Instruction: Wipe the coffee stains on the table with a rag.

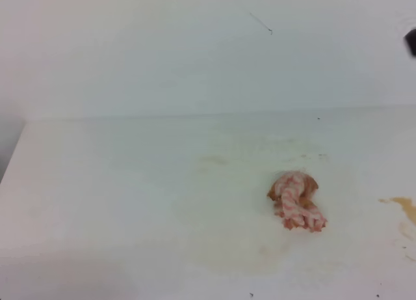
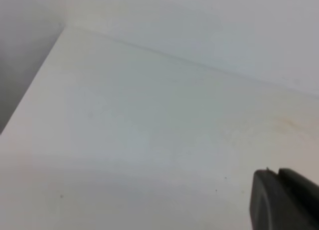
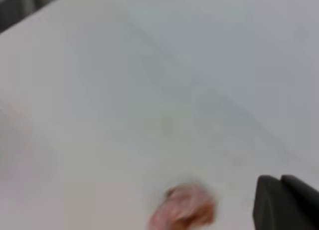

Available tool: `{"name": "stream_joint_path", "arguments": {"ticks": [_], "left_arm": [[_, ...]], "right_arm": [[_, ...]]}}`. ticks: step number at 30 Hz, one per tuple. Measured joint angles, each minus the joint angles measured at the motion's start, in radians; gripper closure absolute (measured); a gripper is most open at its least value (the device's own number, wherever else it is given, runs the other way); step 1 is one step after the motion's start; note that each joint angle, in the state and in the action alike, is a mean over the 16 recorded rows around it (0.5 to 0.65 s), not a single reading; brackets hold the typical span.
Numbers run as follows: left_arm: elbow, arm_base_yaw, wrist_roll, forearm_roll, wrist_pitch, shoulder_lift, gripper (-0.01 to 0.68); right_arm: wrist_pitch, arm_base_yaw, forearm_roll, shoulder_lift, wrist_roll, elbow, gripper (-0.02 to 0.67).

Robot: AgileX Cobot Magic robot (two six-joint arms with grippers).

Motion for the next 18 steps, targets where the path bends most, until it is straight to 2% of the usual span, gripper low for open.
{"name": "stream_joint_path", "arguments": {"ticks": [4,10,14,18], "left_arm": [[0.0,0.0,0.0,0.0,0.0,0.0,0.673],[0.0,0.0,0.0,0.0,0.0,0.0,0.673],[0.0,0.0,0.0,0.0,0.0,0.0,0.673],[0.0,0.0,0.0,0.0,0.0,0.0,0.673]], "right_arm": [[-0.221,-0.018,-0.067,-0.201,-0.023,0.155,0.649],[-0.519,-0.097,-0.084,-0.511,-0.012,0.49,0.649],[-0.623,-0.174,-0.055,-0.694,0.001,0.722,0.649],[-0.65,-0.255,-0.014,-0.846,0.014,0.91,0.649]]}}
